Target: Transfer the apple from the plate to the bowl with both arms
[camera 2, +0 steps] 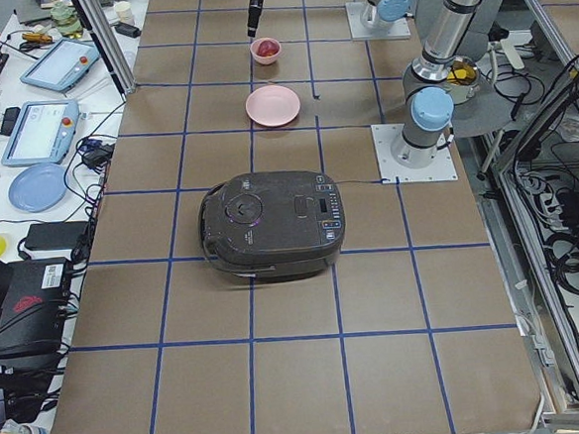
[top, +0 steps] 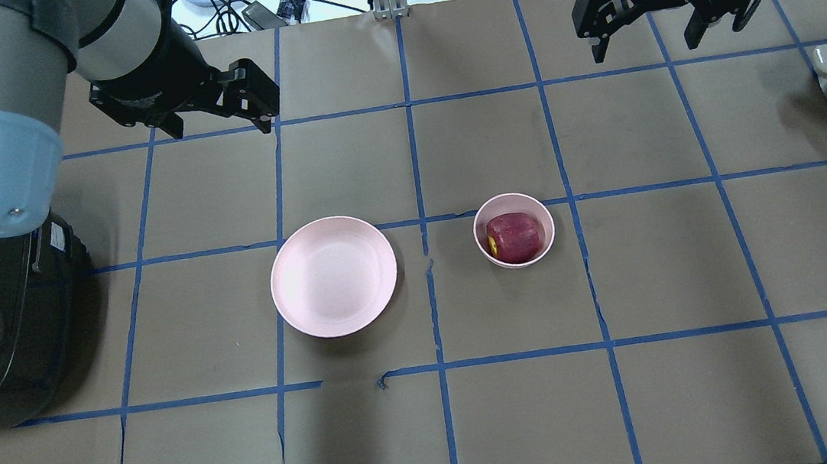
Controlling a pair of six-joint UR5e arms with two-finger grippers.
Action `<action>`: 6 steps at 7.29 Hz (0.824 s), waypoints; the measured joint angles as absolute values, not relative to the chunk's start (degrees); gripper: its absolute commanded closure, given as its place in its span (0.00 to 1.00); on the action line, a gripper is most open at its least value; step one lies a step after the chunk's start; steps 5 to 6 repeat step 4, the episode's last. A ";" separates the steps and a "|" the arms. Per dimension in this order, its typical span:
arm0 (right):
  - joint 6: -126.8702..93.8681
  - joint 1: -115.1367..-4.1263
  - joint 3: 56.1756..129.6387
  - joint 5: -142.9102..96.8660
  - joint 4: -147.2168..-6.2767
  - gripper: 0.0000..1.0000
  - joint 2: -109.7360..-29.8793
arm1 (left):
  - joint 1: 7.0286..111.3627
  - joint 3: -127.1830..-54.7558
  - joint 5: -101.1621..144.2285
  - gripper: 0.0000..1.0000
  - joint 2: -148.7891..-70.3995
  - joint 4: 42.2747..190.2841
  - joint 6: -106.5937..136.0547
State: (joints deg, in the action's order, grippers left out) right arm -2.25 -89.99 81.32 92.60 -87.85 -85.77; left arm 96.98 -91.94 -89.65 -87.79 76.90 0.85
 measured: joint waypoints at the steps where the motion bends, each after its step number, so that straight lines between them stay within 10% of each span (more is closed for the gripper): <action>1: -2.27 -89.99 81.61 92.61 -88.15 0.00 -85.76 | 97.08 -92.12 -89.70 0.00 -87.88 76.70 0.81; 6: -2.36 -89.97 81.81 92.57 -88.27 0.00 -86.06 | 97.12 -92.09 -90.16 0.00 -87.43 76.98 0.55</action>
